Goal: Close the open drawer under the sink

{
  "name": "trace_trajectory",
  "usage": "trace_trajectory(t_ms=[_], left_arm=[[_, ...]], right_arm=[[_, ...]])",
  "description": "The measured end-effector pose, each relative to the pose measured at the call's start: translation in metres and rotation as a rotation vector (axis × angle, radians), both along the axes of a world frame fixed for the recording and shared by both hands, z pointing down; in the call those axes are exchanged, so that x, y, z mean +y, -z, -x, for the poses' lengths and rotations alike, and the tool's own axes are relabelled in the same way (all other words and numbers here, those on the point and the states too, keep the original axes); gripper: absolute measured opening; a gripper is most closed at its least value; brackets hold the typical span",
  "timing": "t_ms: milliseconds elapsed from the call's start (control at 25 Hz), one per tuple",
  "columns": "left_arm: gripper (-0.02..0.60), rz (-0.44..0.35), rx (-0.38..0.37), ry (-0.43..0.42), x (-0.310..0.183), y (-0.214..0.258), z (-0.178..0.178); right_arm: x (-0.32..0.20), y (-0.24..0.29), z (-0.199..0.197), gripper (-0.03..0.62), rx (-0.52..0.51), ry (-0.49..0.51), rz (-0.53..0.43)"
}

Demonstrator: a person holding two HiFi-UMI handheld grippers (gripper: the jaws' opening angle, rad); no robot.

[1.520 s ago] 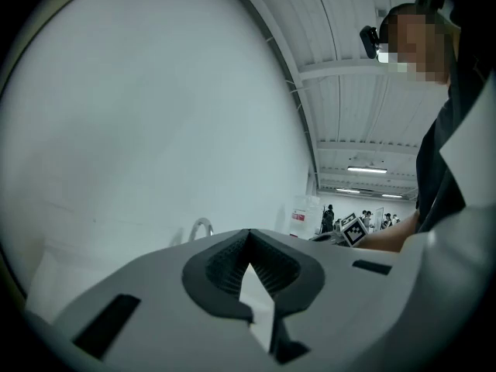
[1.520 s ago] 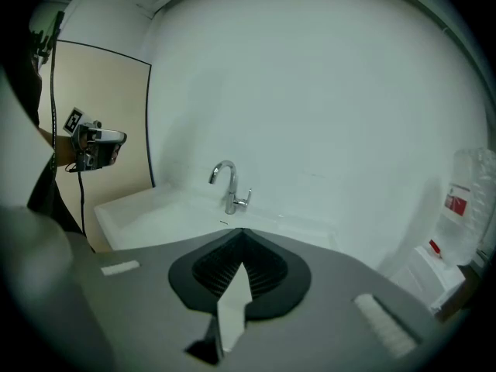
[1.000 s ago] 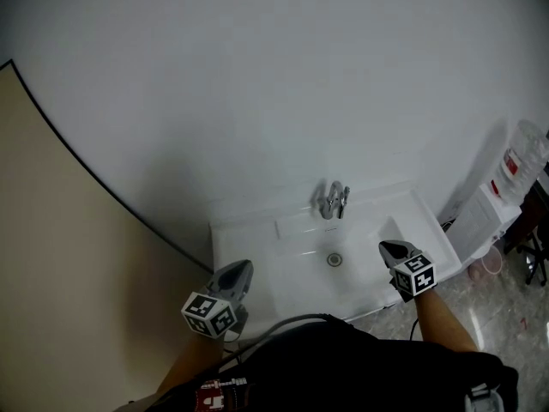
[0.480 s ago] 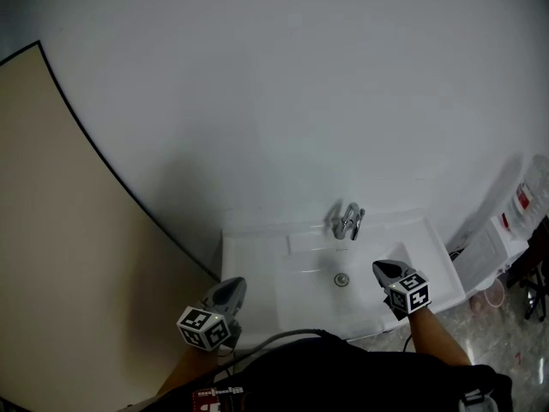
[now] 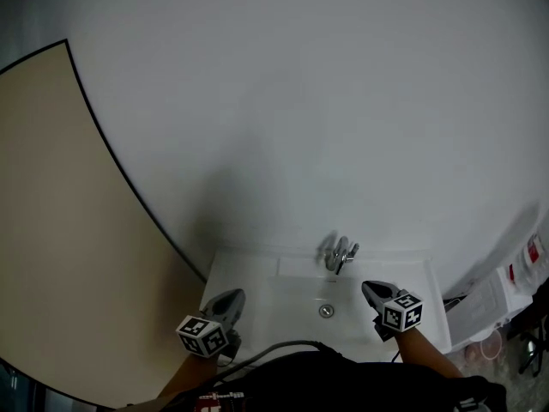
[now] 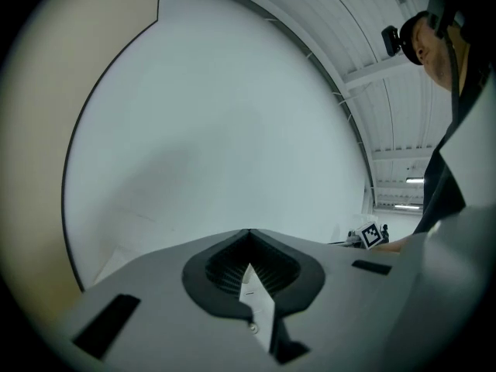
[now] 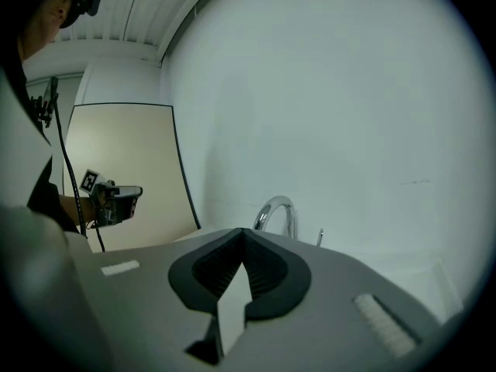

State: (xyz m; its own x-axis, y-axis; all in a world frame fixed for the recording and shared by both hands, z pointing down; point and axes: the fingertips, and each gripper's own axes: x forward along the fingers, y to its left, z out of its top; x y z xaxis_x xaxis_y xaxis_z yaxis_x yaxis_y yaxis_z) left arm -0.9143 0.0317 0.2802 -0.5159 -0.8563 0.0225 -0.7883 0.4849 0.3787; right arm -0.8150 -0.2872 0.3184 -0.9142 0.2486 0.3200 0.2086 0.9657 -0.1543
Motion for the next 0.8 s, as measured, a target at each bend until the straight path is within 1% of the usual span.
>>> trace_trajectory(t_ms=[120, 240, 360, 560, 800], left_arm=[[-0.002, 0.022, -0.018, -0.025, -0.017, 0.0, -0.002], [-0.002, 0.029, -0.025, -0.036, -0.021, 0.002, -0.001], [-0.002, 0.04, -0.038, -0.039, -0.019, 0.004, 0.005], [-0.002, 0.05, -0.044, -0.042, -0.018, 0.005, 0.009], [-0.002, 0.046, -0.021, -0.055, -0.019, 0.0, 0.005]], right_arm=[[-0.013, 0.007, 0.004, 0.0, -0.028, -0.02, 0.049], [-0.02, 0.007, 0.004, 0.0, -0.042, -0.06, 0.075], [-0.023, 0.006, 0.008, 0.0, -0.047, -0.079, 0.071], [-0.019, 0.007, 0.009, -0.002, -0.05, -0.081, 0.055], [-0.023, 0.006, 0.002, -0.002, -0.043, -0.1, 0.042]])
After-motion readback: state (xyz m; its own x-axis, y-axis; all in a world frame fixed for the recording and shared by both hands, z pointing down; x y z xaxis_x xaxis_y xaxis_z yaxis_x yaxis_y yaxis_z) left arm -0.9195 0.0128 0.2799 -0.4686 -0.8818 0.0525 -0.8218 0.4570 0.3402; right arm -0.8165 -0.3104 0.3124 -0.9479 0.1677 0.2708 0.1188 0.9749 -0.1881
